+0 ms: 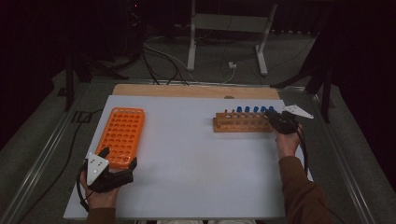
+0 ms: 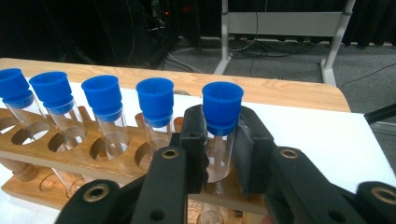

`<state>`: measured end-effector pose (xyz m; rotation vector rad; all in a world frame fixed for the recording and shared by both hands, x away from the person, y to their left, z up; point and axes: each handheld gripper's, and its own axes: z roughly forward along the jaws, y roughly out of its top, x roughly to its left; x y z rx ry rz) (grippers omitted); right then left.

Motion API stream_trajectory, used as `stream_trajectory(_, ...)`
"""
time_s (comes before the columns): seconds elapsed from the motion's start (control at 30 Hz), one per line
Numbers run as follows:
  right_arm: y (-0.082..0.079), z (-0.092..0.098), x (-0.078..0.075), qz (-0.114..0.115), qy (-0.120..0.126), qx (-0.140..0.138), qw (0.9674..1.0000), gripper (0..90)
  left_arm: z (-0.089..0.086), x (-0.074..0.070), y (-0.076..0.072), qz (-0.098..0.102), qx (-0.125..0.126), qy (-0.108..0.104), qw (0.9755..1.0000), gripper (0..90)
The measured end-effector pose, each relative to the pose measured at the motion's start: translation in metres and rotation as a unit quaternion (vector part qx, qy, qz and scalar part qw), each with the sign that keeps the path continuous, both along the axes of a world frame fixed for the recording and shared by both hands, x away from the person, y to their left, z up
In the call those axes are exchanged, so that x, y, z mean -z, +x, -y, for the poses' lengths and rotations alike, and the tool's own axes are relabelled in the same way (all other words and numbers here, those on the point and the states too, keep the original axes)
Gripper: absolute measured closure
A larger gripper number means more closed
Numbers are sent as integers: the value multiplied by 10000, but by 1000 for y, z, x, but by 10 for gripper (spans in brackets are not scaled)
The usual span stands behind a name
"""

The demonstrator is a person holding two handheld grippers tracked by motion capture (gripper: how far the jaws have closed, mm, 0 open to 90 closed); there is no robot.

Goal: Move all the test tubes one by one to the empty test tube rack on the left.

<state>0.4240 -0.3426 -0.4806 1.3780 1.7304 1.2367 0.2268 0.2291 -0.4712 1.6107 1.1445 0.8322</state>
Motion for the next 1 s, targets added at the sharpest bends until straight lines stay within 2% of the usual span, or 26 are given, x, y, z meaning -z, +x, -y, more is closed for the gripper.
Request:
stream_trajectory(0.27,-1,0,-1,51,9,41,10000,766,2,0,1,-12,48,24,10000,13)
stream_trajectory(0.43,-5,1,-8,219,-41,49,9997,767,4,1,2,-59,128,17,9999,13)
stream_trajectory(0.67,-11,1,-18,407,-67,37,9991,768,14,-1,6,-227,406,-11,9989,13)
stream_trajectory(0.83,-12,0,-33,552,-191,-4,9983,768,23,-6,11,-307,597,-47,9977,14)
stream_trajectory(1.0,-14,-3,-57,769,-310,-57,9965,768,32,-12,16,-377,755,-116,9964,13)
